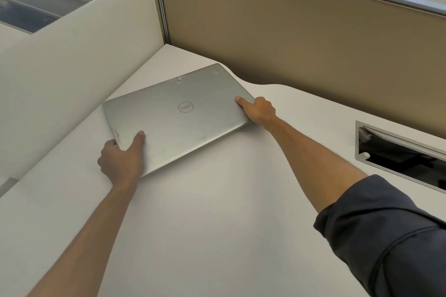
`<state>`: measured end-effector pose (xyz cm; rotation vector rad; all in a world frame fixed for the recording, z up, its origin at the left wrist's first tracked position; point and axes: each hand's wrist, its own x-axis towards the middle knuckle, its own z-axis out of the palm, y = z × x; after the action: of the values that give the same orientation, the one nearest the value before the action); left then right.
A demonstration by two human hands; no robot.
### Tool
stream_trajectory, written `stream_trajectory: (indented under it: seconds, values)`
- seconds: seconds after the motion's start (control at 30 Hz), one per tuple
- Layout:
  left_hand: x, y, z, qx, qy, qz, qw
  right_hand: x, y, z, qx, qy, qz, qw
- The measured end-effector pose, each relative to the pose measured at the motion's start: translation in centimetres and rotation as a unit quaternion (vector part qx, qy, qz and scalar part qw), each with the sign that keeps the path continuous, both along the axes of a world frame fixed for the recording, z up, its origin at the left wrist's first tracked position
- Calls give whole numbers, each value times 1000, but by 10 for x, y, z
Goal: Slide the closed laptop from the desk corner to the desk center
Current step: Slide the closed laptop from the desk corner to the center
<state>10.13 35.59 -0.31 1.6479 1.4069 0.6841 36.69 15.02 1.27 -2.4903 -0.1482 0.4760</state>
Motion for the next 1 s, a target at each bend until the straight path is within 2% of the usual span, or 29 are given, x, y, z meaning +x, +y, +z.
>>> stream_trajectory:
  seconds: [0.1,0.27,0.5,1.0]
  values:
    - [-4,1,-2,-5,-14,8,1000,-4,-6,-2,3,6,-2,1000]
    - [-18,-8,-6,-34,-93,41,994,-11,-17,-2,29,17,1,999]
    - [-33,-21,-4,-70,-169,39,982,-30,-41,-2,89,35,-18,995]
    - [-87,-95,-11,-58,-120,9,991,-91,-121,-1,111,31,-38,993]
